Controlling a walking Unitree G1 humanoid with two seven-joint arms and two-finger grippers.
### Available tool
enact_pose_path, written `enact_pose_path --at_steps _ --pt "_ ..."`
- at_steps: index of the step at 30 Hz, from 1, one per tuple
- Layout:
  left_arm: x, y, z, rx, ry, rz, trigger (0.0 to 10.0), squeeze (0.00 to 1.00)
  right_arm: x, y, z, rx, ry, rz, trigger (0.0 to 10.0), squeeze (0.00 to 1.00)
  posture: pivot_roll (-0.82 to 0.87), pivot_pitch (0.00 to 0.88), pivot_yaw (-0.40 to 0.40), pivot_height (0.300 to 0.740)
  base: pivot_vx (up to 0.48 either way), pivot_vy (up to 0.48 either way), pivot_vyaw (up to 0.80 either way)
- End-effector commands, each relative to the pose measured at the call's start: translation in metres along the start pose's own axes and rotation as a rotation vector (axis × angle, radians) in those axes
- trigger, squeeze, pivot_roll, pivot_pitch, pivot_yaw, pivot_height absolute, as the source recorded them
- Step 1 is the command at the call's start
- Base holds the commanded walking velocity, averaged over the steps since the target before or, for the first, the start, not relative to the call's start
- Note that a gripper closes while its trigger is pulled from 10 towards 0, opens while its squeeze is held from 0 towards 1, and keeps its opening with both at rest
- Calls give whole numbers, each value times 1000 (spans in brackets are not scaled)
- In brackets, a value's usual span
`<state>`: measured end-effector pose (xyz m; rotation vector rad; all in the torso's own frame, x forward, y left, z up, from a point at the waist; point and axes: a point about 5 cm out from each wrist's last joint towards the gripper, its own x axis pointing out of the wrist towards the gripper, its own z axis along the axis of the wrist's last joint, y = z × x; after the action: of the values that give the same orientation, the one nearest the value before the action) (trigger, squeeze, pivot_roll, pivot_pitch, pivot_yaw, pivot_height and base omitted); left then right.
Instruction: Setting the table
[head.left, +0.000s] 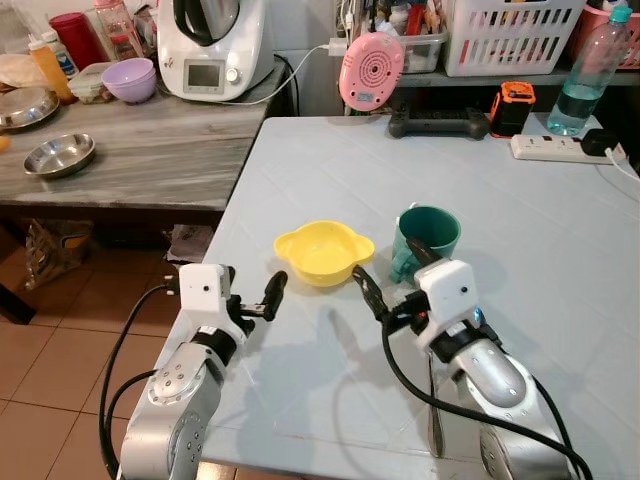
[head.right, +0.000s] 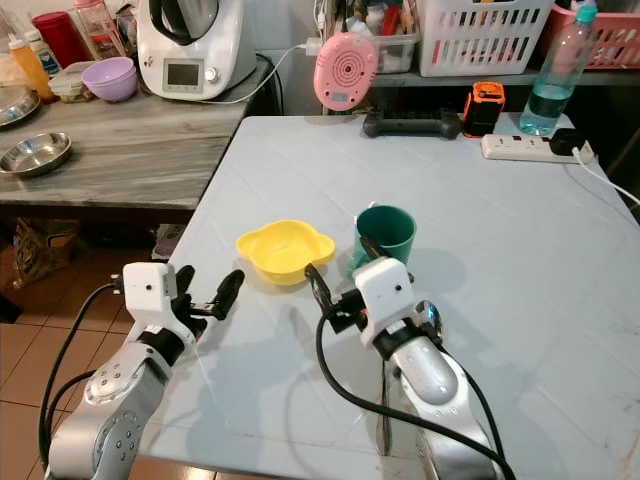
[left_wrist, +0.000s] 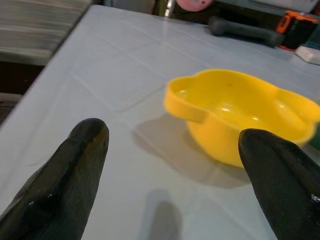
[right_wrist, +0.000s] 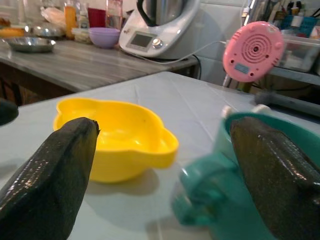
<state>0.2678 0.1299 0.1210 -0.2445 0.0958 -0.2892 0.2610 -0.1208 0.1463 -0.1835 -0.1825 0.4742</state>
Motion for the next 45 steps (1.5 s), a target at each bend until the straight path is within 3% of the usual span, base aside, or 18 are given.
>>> enact_pose_path --at_steps 1,4,14,26,27,32,34,41,42,44,45 --pt "2 -4 6 1 -6 -31 10000 0 -5 0 5 -14 -20 2 10000 0 -197 91 122 740 0 0 0" --pt "6 -13 5 -22 14 -95 10000 0 -20 0 1 -23 11 -13 10000 0 -225 101 139 740 0 0 0" --pt "15 -23 0 5 80 -172 10000 0 -42 -1 -4 28 88 -10 10000 0 -273 115 168 740 0 0 0" --pt "26 -25 8 -9 116 -200 10000 0 -44 -1 -3 32 102 -8 10000 0 -282 122 179 740 0 0 0" --pt "26 -24 11 -9 104 -194 10000 1000 -44 0 -3 29 102 -3 10000 0 -276 123 179 740 0 0 0" --pt "28 -10 18 -27 111 -131 10000 1000 -44 3 -3 29 107 14 10000 0 -267 126 176 740 0 0 0" --pt "29 -1 13 -13 212 -38 10000 1000 -43 4 -3 28 109 20 10000 0 -261 128 173 740 0 0 0" --pt "34 -10 15 -109 253 -61 10000 1000 -40 8 -4 19 111 39 10000 0 -256 130 172 740 0 0 0" --pt "35 -14 16 -129 260 -71 10000 490 -40 9 -4 20 110 41 10000 0 -253 132 173 740 0 0 0" --pt "37 -19 19 -160 262 -80 10000 98 -40 9 -4 21 111 42 10000 0 -253 132 173 740 0 0 0" --pt "38 -21 21 -169 260 -88 10000 0 -40 10 -4 21 112 42 10000 0 -250 135 178 740 0 0 0"
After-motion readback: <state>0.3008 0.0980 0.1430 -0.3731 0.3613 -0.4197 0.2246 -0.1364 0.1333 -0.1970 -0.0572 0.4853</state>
